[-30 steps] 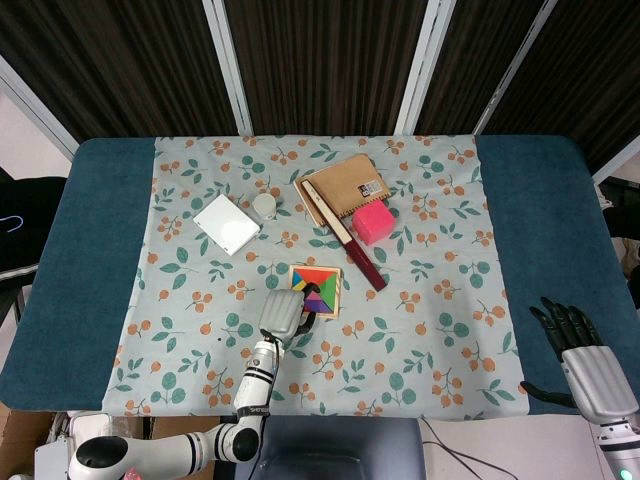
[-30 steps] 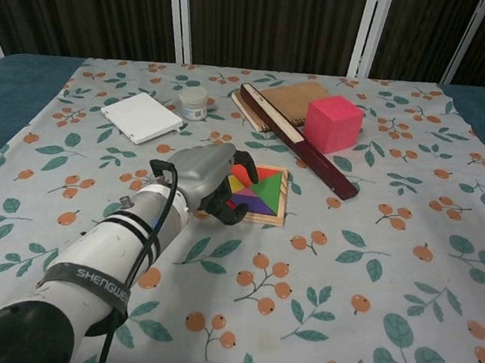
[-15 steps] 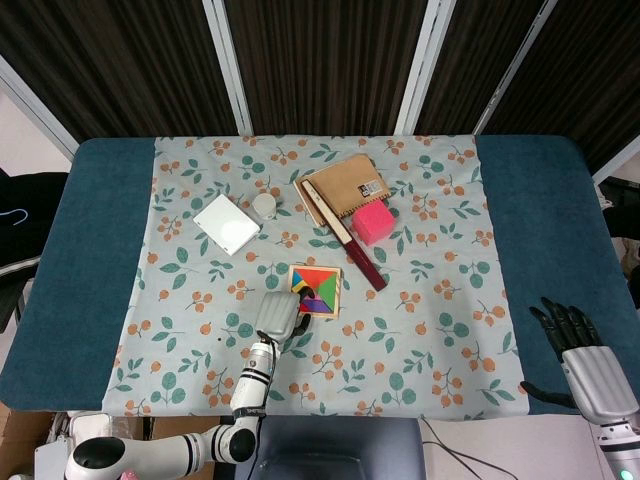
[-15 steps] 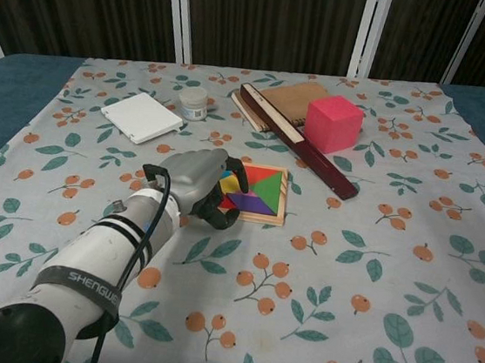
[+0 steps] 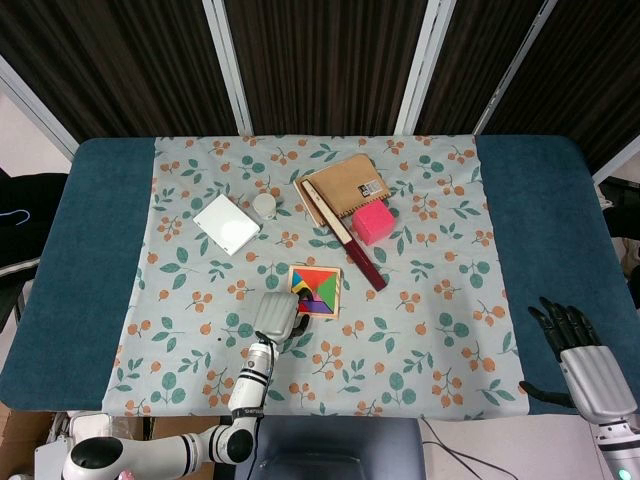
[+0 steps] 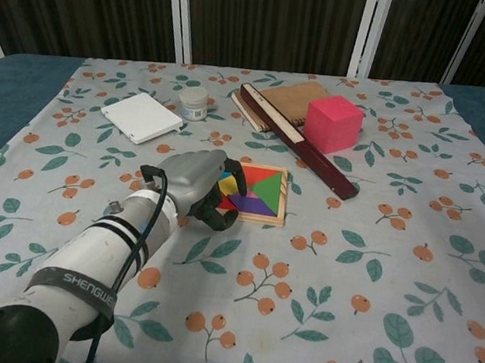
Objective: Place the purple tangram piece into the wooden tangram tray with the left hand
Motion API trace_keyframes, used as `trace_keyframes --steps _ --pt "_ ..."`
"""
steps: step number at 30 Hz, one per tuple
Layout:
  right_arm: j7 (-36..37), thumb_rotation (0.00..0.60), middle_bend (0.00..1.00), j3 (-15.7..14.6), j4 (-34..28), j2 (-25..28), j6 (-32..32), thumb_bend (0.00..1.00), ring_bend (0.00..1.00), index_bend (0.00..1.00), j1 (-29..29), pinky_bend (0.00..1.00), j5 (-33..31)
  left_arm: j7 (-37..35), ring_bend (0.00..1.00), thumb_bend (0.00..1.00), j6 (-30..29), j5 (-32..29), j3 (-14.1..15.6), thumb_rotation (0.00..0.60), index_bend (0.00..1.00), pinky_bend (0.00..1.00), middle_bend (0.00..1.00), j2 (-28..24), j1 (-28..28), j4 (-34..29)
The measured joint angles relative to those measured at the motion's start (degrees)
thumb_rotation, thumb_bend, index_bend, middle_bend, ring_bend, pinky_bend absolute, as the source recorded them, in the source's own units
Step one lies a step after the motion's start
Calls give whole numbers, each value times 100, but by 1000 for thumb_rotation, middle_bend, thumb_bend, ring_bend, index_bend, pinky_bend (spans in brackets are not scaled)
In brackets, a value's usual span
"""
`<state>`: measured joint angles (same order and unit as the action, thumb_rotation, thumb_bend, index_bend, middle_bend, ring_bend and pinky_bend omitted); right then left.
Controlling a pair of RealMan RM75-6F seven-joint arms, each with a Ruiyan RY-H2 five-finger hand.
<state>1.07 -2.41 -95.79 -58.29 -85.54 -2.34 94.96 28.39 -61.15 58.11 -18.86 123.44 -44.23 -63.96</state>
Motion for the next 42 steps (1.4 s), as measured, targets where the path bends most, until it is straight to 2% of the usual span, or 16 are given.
trace_keyframes --steps 5,12,18,23,26,27,28,30,31,33,37,40,42 --pt "12 553 0 0 0 5 -3 119 0 0 1 0 4 44 1000 407 7 -17 31 600 412 1000 1000 -2 8 -36" --pt "55 552 0 1 10 18 -27 119 0 0 9 0 8 -5 1000 406 0 30 50 600 325 1000 1000 29 3 -15" --pt "49 553 0 -3 10 20 -30 119 0 0 10 0 22 -39 1000 407 -34 97 75 600 308 1000 1000 3 18 -104" --pt "24 553 0 -4 20 15 -28 119 0 0 10 0 28 -129 1000 402 -181 333 183 600 296 1000 1000 -166 100 -466" --pt "14 553 0 -3 22 16 -36 119 0 0 14 0 27 -267 997 401 -384 653 370 600 280 1000 978 -452 246 -901" --pt "8 552 0 -4 22 14 -37 119 0 0 16 0 27 -339 956 401 -465 783 453 600 270 978 924 -583 314 -1065" --pt "-2 552 0 -5 23 11 -38 119 0 0 18 0 28 -464 864 401 -572 969 587 600 253 903 827 -793 420 -1292" --pt "-50 552 0 -12 21 -3 -27 119 0 0 17 0 36 -686 648 401 -711 1233 831 600 213 695 636 -1179 594 -1623" --pt "-80 552 0 -16 19 -14 -19 119 0 0 16 0 42 -839 501 402 -801 1407 1015 600 182 540 510 -1480 718 -1835" --pt "-183 553 0 -29 11 -46 11 119 0 0 10 0 60 -1092 282 403 -951 1689 1322 600 131 320 314 -1983 917 -2125" --pt "-466 552 0 -58 -21 -137 89 119 0 0 -6 0 94 -1749 125 405 -1623 2594 2121 600 88 190 178 -3191 1506 -2509" --pt "-725 553 0 -68 -51 -229 143 119 0 0 -13 0 99 -2210 85 412 -2464 3271 2551 600 75 134 149 -3657 2024 -2367" --pt "-907 552 0 -61 -77 -304 177 119 0 0 -16 0 74 -2547 70 411 -3025 3493 2738 600 66 107 139 -3777 2373 -2087"
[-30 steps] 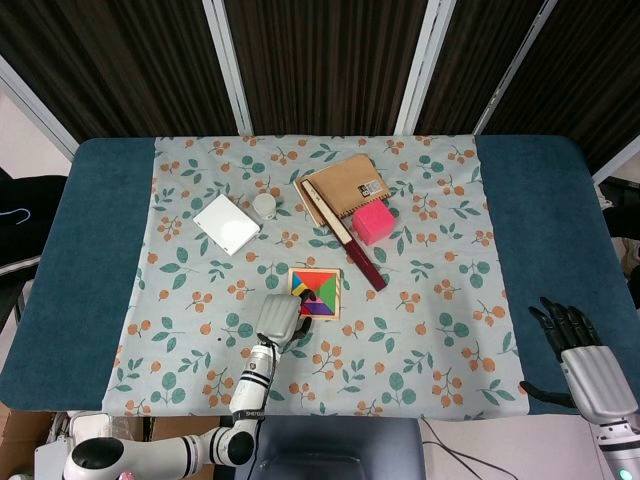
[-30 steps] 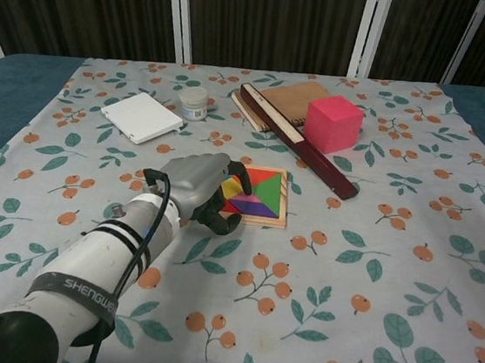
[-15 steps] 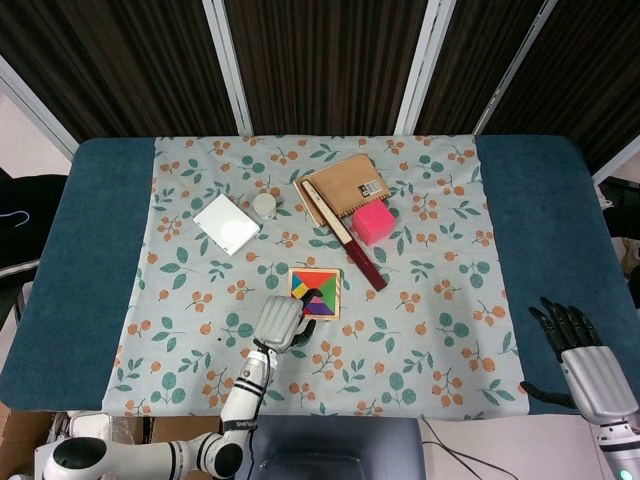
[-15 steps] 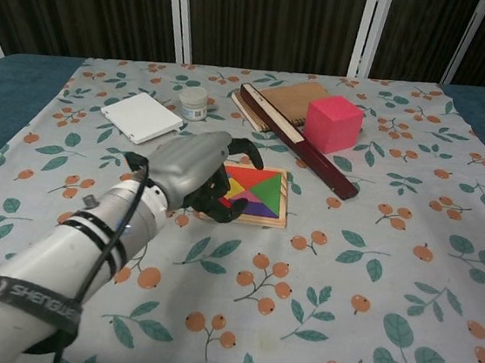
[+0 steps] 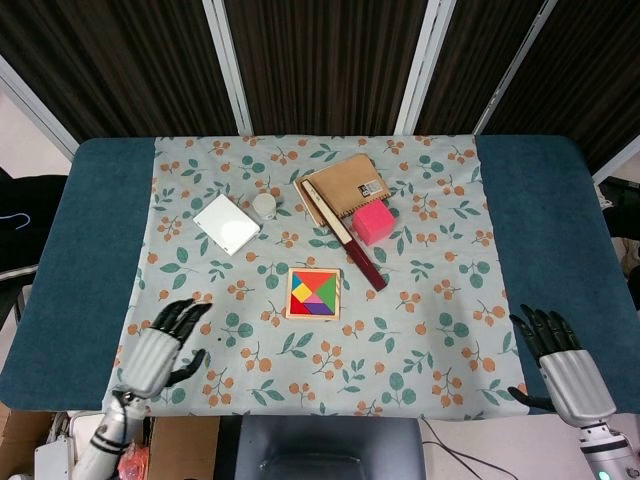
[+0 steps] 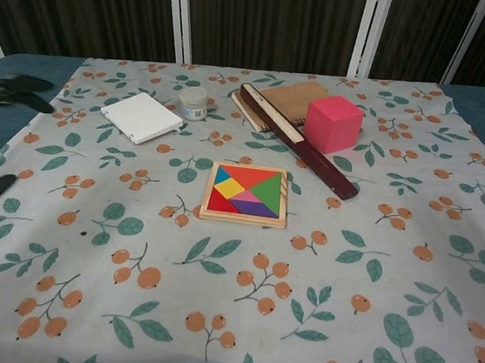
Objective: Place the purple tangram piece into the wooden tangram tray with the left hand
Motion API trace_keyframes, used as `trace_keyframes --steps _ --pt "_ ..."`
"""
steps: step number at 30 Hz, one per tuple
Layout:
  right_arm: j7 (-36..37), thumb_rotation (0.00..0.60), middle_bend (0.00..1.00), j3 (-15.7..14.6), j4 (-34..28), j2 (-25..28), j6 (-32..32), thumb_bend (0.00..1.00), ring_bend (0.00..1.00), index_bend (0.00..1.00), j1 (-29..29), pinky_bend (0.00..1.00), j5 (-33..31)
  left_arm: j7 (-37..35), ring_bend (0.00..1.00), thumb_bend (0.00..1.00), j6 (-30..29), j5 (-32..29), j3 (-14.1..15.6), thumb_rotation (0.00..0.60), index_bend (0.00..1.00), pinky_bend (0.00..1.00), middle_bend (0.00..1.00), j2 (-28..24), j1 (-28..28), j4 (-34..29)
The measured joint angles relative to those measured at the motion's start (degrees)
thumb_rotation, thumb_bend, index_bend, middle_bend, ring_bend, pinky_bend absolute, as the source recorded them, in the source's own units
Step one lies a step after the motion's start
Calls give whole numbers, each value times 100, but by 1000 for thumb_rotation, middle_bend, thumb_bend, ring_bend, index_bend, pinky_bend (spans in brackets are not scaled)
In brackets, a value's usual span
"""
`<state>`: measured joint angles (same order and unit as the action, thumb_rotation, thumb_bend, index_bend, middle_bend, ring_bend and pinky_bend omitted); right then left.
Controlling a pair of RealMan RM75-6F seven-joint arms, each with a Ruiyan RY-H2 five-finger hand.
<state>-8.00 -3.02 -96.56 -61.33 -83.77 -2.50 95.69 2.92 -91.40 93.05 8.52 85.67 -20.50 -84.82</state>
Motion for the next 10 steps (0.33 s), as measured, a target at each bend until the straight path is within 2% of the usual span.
trace_keyframes --steps 1,4,10 --pt "-76 552 0 7 -11 -33 16 119 0 0 -3 0 -18 -211 63 409 -337 91 107 600 60 99 133 -61 210 248" --pt "-316 552 0 30 -48 -146 80 119 0 0 -14 0 -90 -560 54 402 -830 251 315 600 37 88 121 -219 542 842" --pt "-538 553 0 46 -69 -269 99 119 0 0 -6 0 -151 -999 51 400 -773 390 311 600 27 86 110 -448 850 1012"
